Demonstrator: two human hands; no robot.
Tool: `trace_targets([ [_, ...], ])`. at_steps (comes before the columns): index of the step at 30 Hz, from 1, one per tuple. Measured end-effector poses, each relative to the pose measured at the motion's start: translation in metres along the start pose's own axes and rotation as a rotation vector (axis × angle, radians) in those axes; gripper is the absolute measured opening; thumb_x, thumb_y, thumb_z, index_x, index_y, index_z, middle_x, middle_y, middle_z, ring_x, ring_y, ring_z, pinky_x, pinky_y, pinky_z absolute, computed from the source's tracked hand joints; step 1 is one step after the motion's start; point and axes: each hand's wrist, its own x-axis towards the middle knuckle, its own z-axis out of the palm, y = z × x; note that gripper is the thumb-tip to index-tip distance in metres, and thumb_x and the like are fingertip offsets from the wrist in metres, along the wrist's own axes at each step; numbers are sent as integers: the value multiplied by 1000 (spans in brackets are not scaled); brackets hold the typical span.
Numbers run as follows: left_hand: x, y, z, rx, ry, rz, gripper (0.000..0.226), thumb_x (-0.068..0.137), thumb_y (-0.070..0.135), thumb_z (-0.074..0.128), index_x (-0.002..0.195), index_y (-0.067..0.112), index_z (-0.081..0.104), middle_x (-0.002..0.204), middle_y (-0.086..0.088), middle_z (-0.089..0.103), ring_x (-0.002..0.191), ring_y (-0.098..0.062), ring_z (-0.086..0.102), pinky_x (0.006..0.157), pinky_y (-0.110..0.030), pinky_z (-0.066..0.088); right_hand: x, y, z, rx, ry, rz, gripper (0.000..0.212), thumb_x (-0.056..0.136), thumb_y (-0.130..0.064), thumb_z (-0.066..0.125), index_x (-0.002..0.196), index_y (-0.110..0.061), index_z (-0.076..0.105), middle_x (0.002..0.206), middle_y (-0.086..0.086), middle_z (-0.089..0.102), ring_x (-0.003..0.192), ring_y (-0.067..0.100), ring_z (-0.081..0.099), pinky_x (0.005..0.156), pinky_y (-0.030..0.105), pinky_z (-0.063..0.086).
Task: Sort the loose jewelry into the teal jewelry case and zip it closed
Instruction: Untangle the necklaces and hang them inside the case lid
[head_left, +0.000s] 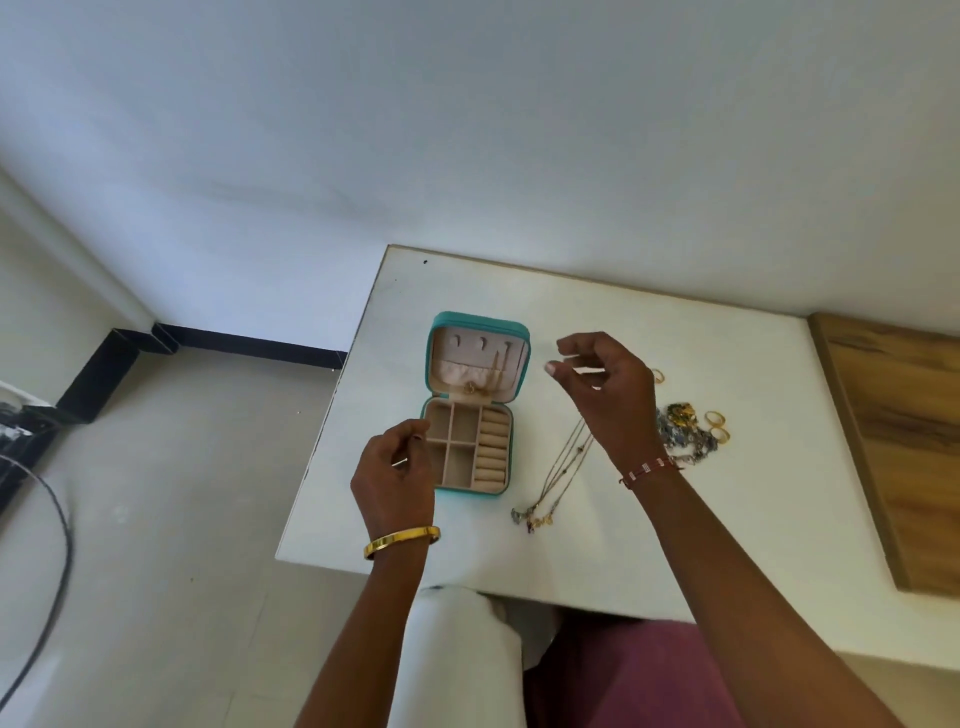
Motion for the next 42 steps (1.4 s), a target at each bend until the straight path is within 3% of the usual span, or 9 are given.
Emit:
trace_targets([
  [6,-34,4,-9,-15,-52,5,17,85,1,54,92,6,68,87,-1,60,79,-17,57,62,4,40,-81,34,-13,39,37,241,15,78,-1,66,79,-15,66,74,-3,66,63,-4,57,71,22,50],
  [10,-67,-2,-4,-2,-138,-28,15,84,5,56,93,9,68,92,-5,67,85,-22,62,74,-15,51,-124,43,-7,-75,-26,318,9,80,-2,65,83,-10,69,83,6,69,69,4,57,65,1,39],
  [12,-82,-3,-2,28,-178,-55,16,85,7,56,97,8,67,97,-10,68,87,-23,62,84,-30,53,-136,46,-3,-143,-48,307,12,81,-3,64,91,-6,70,91,10,69,76,11,56,67,1,36],
  [16,-95,-2,4,96,-283,-36,18,87,9,54,101,9,66,105,-9,67,88,-12,56,88,-23,44,-142,48,5,-377,-216,181,31,89,-11,55,119,-11,60,105,11,59,93,19,53,79,11,33],
  [20,-94,-5,7,167,-350,-17,20,87,10,54,104,9,66,110,-9,66,90,-9,53,87,-20,41,-149,49,11,-577,-308,62,38,92,-14,49,130,-14,51,107,13,51,100,24,47,77,20,34],
  [27,-98,-7,10,269,-488,56,26,88,9,53,112,10,62,117,-8,63,106,-18,58,93,-21,41,-153,54,3,-579,-260,65,23,90,-10,52,109,-5,65,96,16,56,92,28,53,71,24,39],
  [30,-100,-7,12,378,-611,145,33,91,11,49,122,13,54,129,-6,56,119,-18,51,104,-24,35,-151,51,1,-562,-273,78,29,91,-11,49,118,-6,59,104,16,55,99,27,52,80,29,43],
  [33,-99,-8,16,507,-702,217,38,93,12,43,131,13,45,138,-5,48,128,-17,42,108,-21,26,-150,47,1,-565,-279,89,29,93,-13,47,118,-8,59,102,17,54,97,27,51,78,30,43],
  [42,-89,-12,33,675,-632,270,39,93,9,43,133,9,43,127,-12,46,118,-22,43,98,-22,36,-151,51,-1,-607,-221,88,11,85,-5,59,87,3,67,85,18,57,81,29,56,64,25,38],
])
